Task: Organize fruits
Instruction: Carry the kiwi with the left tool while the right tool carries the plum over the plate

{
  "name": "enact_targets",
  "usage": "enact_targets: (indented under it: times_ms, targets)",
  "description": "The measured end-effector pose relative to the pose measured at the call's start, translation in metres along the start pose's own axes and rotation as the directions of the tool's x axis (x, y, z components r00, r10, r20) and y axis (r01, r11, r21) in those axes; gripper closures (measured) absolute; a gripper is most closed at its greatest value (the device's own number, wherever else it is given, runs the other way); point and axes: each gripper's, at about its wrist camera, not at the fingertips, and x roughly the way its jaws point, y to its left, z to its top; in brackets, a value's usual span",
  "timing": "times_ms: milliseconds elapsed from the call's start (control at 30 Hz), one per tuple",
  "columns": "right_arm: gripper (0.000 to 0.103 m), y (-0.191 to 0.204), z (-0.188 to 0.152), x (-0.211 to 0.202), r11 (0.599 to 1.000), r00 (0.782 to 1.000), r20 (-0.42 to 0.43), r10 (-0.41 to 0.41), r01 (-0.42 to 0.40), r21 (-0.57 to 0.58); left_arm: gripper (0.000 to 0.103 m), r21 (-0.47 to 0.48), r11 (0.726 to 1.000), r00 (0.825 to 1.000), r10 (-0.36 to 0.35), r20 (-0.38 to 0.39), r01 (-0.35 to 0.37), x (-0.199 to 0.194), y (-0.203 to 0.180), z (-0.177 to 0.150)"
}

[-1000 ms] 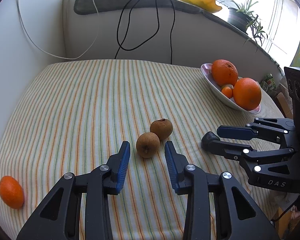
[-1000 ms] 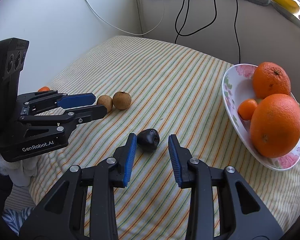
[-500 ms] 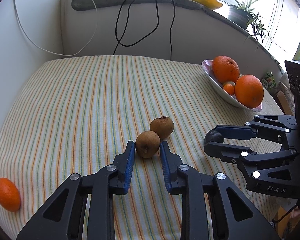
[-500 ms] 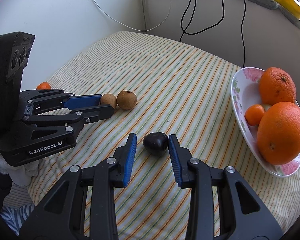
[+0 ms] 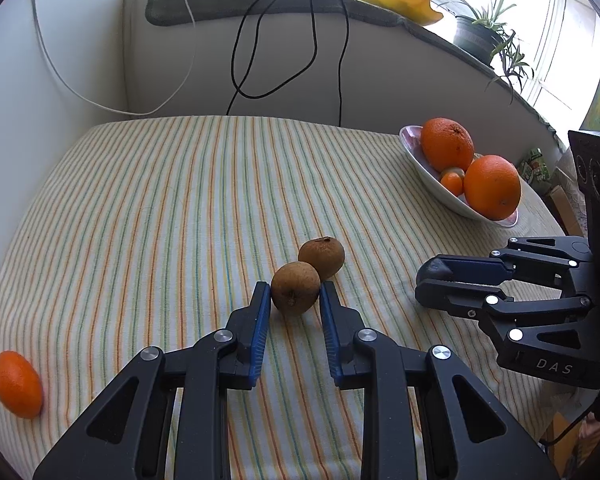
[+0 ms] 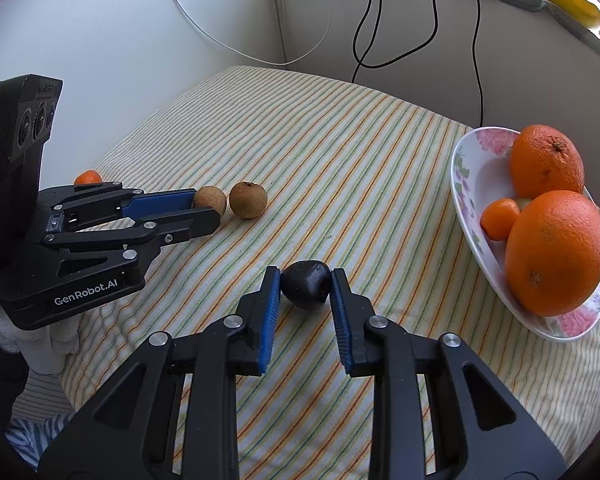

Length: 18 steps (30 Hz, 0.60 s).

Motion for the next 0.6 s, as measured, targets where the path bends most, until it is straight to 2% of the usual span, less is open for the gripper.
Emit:
enact_targets:
  times_ms: [333, 600]
  targets:
    - [0.077, -0.013, -0.010, -0.038, 0.999, 0.998, 0.069, 0.004, -0.006, 0.033, 0.080, 0.004, 1.000, 0.999, -0.030, 0.045, 0.030, -0.019, -0.011, 0.008]
    - [0.077, -0.041, -0.017, -0.070, 0.997, 0.993, 0.121, -0.017, 0.008, 0.082, 0.080, 0.024, 0.998, 0.996, -0.059, 0.062, 0.057, -0.018, -0.032, 0.016]
